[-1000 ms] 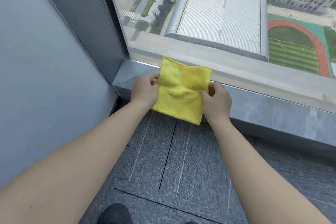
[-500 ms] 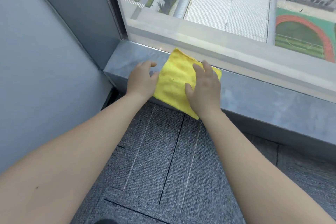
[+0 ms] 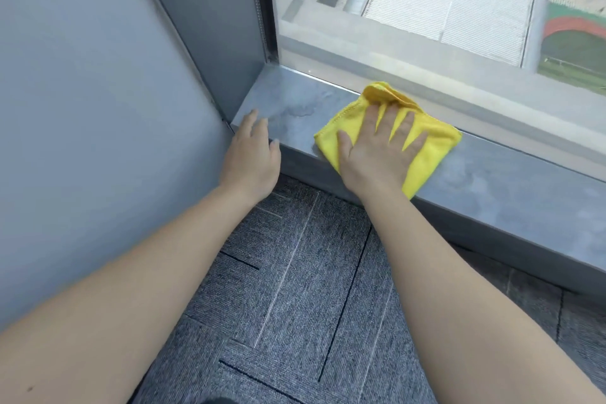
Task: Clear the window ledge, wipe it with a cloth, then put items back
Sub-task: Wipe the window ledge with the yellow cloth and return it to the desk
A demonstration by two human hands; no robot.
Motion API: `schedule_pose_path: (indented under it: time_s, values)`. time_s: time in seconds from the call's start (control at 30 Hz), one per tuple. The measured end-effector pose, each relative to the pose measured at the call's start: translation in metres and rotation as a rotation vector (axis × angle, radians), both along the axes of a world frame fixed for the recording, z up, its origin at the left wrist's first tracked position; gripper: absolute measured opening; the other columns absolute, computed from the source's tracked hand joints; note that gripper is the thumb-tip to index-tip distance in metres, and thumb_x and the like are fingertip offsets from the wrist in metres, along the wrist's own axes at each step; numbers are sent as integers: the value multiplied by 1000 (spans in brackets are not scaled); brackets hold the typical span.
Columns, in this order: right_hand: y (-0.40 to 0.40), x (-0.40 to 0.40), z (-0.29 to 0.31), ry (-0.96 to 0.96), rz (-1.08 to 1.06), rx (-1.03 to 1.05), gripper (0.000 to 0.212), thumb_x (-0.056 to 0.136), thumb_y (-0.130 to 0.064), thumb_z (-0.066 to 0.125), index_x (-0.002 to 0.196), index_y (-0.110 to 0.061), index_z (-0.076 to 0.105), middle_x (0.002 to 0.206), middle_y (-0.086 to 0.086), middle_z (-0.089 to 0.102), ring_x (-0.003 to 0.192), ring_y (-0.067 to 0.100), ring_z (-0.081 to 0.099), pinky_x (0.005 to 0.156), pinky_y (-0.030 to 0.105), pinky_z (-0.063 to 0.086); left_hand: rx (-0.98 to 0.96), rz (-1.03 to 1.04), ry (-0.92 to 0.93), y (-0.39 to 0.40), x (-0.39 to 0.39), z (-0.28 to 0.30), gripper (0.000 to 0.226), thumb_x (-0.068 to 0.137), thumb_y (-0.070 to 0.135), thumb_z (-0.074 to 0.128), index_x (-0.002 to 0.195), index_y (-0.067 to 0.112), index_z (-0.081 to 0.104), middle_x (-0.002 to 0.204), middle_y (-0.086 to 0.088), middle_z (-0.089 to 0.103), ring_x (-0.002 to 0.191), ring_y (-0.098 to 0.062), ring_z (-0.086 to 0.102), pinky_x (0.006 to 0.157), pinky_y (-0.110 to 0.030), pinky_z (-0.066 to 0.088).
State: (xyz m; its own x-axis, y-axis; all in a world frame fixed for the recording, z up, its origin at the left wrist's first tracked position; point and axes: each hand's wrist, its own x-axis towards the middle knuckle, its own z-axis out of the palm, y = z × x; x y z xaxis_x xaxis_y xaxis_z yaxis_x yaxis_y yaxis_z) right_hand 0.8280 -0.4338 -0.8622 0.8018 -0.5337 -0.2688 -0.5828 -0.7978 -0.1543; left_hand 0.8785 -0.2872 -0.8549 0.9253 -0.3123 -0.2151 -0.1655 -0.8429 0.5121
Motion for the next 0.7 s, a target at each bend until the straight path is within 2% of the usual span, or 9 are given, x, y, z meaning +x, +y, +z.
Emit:
schedule_pose_path:
  time_s: [0.07,0.2,0.27,0.37,0.5,0.6,0.7]
  values:
    - [3,4,-1,-34,92,-16,62,95,-44,21,147,-15,1,158,9,-1,145,33,-8,115,52,-8,-4,-23,-5,3,2,-2,43,92,11,35,132,-4,31,152,-20,19,142,-28,17,115,-34,14]
    - [-4,-8,2,-113,417,32,52,98,-34,24,146,-22,11,159,1,6,147,22,-2,118,36,-4,22,-53,-29,6,0,-2,44,91,13,38,132,-1,35,151,-23,17,141,-32,18,115,-35,14]
    - [-11,-19,5,-121,490,62,49,98,-31,26,145,-24,16,158,-2,10,147,18,1,118,31,-4,43,-60,-38,7,-3,-2,45,91,15,38,134,2,34,152,-24,15,141,-34,15,116,-37,12]
    - [-17,-30,7,-105,451,55,49,98,-31,28,145,-24,18,158,-2,12,147,17,2,118,31,-4,35,-56,-32,10,-8,-3,47,91,15,39,136,1,30,152,-23,14,141,-33,12,117,-37,9]
    - [-3,-18,3,-47,269,-3,54,97,-37,23,147,-22,8,159,2,1,146,25,-6,118,43,-6,44,-35,-27,19,-10,-3,50,91,14,39,136,-3,25,151,-22,18,140,-33,16,117,-37,11]
    - [12,1,1,-34,175,5,57,96,-40,21,147,-23,2,159,5,-4,145,30,-11,116,49,-10,73,-59,-10,28,-7,-2,50,90,12,38,137,1,24,153,-16,19,137,-33,26,115,-41,20]
    - [21,19,1,-23,183,10,57,96,-41,20,147,-24,0,159,4,-5,145,31,-13,115,50,-11,90,-67,15,32,-5,-1,52,89,8,36,139,8,23,155,-8,17,134,-33,33,111,-45,29]
